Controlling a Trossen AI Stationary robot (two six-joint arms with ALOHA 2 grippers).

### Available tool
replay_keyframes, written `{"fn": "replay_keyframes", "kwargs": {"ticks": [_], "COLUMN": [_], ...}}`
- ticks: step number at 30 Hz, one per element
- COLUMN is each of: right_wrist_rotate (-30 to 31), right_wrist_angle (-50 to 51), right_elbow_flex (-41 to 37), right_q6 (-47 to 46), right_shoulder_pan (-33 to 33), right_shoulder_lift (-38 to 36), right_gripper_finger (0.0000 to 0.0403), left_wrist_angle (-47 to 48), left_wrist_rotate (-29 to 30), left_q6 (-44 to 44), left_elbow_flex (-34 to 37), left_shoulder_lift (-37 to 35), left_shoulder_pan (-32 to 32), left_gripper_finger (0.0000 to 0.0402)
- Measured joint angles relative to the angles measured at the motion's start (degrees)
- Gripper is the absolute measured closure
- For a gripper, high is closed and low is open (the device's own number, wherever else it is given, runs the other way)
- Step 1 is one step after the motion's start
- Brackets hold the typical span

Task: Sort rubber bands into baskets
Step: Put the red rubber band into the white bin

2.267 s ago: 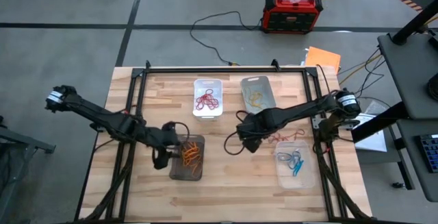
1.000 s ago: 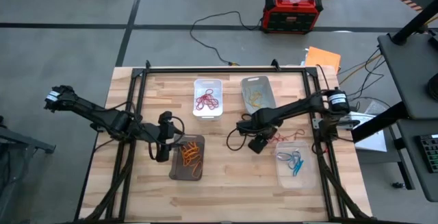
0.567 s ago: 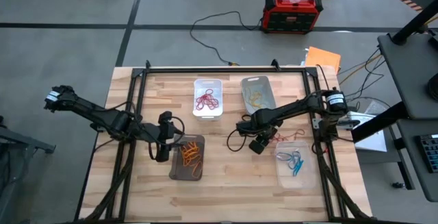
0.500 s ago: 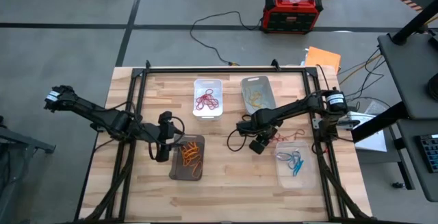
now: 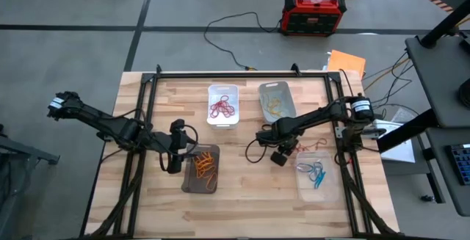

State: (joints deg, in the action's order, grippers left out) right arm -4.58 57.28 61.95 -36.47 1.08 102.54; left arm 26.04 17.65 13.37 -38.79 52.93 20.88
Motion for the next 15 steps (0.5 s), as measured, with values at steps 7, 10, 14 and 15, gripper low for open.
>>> {"fn": "replay_keyframes", "kwargs": {"ticks": [7, 10, 14, 15], "right_wrist_rotate": [0.27, 0.22, 0.95, 1.83], "right_wrist_angle": [-3.68, -5.63, -8.75, -9.62], "right_elbow_flex": [3.14, 3.65, 3.78, 3.78], "right_q6": [3.15, 4.14, 4.17, 4.18], "right_shoulder_pan": [0.66, 1.51, 2.64, 3.07], "right_shoulder_lift": [-1.22, -3.66, -7.53, -8.71], "right_gripper_finger": [0.0393, 0.0394, 0.0394, 0.0394], "left_wrist_angle": [0.22, 0.31, 0.29, 0.30], "left_wrist_rotate": [0.00, 0.00, 0.00, 0.00], "left_q6": [0.00, 0.00, 0.00, 0.01], "left_elbow_flex": [0.00, 0.00, 0.00, 0.00], "left_shoulder_lift": [0.00, 0.00, 0.01, 0.02], "left_shoulder_pan": [0.00, 0.00, 0.00, 0.00], "left_gripper_finger": [0.0208, 0.0208, 0.0208, 0.0208]}}
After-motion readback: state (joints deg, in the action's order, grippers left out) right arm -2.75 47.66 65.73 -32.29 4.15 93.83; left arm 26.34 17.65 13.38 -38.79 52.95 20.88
